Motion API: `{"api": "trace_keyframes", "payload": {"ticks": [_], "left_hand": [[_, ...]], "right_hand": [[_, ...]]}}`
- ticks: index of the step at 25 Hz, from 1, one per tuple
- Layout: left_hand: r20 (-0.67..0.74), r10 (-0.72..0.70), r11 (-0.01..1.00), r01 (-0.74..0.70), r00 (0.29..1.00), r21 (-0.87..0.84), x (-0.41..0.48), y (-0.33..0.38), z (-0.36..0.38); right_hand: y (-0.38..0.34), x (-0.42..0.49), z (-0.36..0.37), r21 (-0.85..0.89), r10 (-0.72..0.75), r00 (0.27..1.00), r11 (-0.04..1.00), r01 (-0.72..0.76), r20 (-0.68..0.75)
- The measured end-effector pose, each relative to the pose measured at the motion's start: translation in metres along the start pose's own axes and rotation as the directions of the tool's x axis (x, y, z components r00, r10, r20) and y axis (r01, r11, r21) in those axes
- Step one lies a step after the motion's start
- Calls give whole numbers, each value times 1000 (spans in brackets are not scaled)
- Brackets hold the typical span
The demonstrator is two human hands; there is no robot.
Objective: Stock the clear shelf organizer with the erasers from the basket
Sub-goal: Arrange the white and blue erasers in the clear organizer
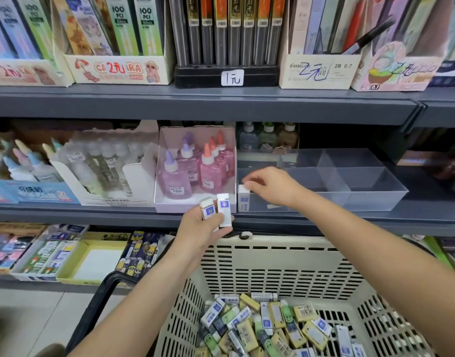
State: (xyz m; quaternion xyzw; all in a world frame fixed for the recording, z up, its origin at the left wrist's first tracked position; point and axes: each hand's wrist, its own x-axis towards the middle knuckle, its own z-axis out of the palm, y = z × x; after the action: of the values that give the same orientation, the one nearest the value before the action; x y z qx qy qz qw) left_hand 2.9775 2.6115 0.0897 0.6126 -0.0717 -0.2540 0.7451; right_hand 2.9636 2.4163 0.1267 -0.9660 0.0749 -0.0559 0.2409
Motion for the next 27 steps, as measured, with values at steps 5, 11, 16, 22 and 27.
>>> {"api": "trace_keyframes", "payload": {"ticks": [5, 11, 16, 22, 27], "left_hand": [[75, 29, 999, -31, 997, 21, -2, -1, 4], [89, 73, 997, -76, 993, 32, -4, 1, 9], [149, 67, 997, -63, 986, -36, -5, 4, 17], [-8, 154, 983, -152, 988, 98, 1, 3, 13], [-56, 79, 975, -88, 995, -205, 11, 8, -4]], "right_hand": [[-23, -26, 4, 125, -115, 987, 984, 129, -108], [-35, -41, 7, 167, -15, 997, 986, 28, -77], [-40, -46, -7, 379, 39, 998, 925, -16, -53], [-34, -41, -23, 511, 127, 991, 855, -88, -42], [-17, -3, -29, 97, 189, 953, 981, -171, -237]]}}
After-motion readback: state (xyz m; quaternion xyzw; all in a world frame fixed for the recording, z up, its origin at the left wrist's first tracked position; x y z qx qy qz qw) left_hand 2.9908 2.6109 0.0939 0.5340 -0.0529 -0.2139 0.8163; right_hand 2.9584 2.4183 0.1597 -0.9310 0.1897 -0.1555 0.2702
